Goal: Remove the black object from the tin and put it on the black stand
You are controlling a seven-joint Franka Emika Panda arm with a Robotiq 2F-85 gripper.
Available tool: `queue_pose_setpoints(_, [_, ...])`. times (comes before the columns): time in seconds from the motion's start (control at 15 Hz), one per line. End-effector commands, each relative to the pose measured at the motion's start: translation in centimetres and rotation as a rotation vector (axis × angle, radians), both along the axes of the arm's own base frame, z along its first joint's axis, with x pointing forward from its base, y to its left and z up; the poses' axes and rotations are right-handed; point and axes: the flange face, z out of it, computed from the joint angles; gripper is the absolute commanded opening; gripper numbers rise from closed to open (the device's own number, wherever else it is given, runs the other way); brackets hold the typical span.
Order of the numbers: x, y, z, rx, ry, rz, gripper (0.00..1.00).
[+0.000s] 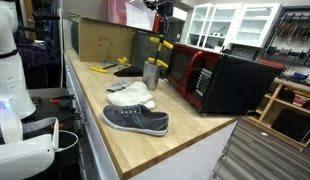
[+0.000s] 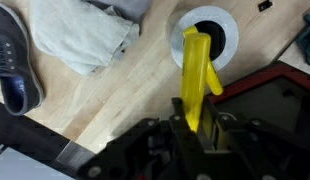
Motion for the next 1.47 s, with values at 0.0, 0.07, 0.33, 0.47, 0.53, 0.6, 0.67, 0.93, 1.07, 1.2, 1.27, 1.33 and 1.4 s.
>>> queue_pose_setpoints(0.0, [-2.4, 0.2, 4.6, -0.036, -0.003, 0.048, 0.06])
queue_pose_setpoints(0.07, [-2.8, 0.2, 5.5, -0.049, -0.008, 0.059, 0.06])
queue_pose_setpoints(0.33, [-4.3, 0.2, 9.4, -0.104, -0.041, 0.089, 0.06])
queue_pose_setpoints(0.47, [-4.8, -0.1, 10.9, -0.125, -0.044, 0.096, 0.06])
queue_pose_setpoints(0.53, [-5.0, -0.3, 11.6, -0.127, -0.044, 0.103, 0.06])
queue_pose_setpoints(0.6, [-5.2, -0.5, 12.4, -0.125, -0.044, 0.109, 0.06])
queue_pose_setpoints(0.67, [-5.3, -0.7, 13.0, -0.124, -0.047, 0.114, 0.06])
queue_pose_setpoints(0.93, [-4.6, -0.2, 14.6, -0.105, -0.072, 0.122, 0.06])
queue_pose_setpoints(1.07, [-3.6, 0.6, 14.9, -0.099, -0.097, 0.129, 0.06])
queue_pose_setpoints(1.2, [-2.8, 1.6, 15.1, -0.088, -0.114, 0.147, 0.06])
queue_pose_setpoints(1.27, [-2.4, 2.5, 15.2, -0.08, -0.125, 0.161, 0.06])
queue_pose_setpoints(1.33, [-1.9, 3.5, 15.3, -0.069, -0.133, 0.179, 0.06])
queue_pose_setpoints(1.4, [-1.6, 4.5, 15.4, -0.061, -0.141, 0.197, 0.06])
